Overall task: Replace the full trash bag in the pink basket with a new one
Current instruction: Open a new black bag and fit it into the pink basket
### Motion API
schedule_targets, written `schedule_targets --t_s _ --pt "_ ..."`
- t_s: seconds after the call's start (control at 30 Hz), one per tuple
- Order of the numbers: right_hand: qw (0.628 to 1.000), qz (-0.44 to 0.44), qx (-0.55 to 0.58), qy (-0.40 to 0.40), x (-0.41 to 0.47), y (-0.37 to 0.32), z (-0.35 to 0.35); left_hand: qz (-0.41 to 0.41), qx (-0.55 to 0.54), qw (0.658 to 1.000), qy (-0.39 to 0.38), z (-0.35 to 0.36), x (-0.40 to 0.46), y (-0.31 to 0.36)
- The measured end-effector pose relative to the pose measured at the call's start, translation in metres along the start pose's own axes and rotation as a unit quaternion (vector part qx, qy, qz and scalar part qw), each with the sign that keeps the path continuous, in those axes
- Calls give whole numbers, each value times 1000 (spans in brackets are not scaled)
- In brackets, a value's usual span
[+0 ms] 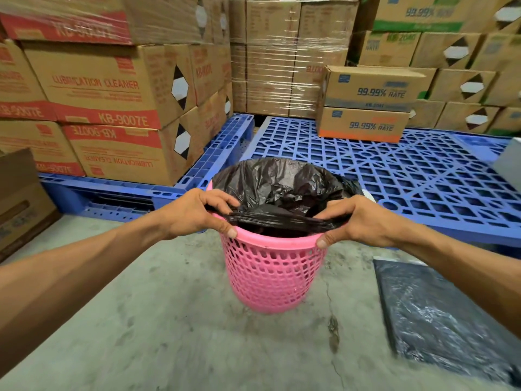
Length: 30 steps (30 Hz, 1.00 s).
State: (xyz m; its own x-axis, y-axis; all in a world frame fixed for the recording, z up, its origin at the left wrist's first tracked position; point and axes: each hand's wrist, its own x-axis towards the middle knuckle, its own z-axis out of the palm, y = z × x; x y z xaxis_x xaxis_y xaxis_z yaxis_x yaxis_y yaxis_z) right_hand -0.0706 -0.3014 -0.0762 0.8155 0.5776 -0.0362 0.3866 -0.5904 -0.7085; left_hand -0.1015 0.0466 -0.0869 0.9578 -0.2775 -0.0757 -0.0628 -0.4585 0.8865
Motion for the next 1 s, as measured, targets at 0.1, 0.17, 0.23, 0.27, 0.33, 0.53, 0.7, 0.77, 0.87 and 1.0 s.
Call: schedule_targets --t_s 0.1,0.17,0.23,0.27,0.33,0.53,0.7,0.77,0.87,1.0 --pt "999 -22 47 13 -4 6 8 8 -18 1000 1 3 -2 -4" --pt "996 -35 68 36 -8 9 13 15 -26 1000 0 4 -4 -6" --pt "995 -31 83 51 -9 9 18 16 -23 1000 -9 3 -3 -8" --pt "995 -33 78 54 -9 10 19 18 -18 999 -21 1 -3 -9" --pt "996 -51 51 51 -9 11 22 22 9 998 -50 -1 -3 -11" --pt "994 -101 -16 35 -11 16 19 30 111 992 -45 2 -1 -13" --pt "962 -163 -219 5 -14 29 26 110 157 980 62 18 -7 -30" --pt "958 -170 -231 10 -13 29 26 126 150 974 113 23 -10 -37" --pt "970 -165 -175 32 -11 25 26 141 131 968 162 29 -13 -43" --pt "989 -121 4 85 -14 26 23 116 52 975 183 34 -13 -50"
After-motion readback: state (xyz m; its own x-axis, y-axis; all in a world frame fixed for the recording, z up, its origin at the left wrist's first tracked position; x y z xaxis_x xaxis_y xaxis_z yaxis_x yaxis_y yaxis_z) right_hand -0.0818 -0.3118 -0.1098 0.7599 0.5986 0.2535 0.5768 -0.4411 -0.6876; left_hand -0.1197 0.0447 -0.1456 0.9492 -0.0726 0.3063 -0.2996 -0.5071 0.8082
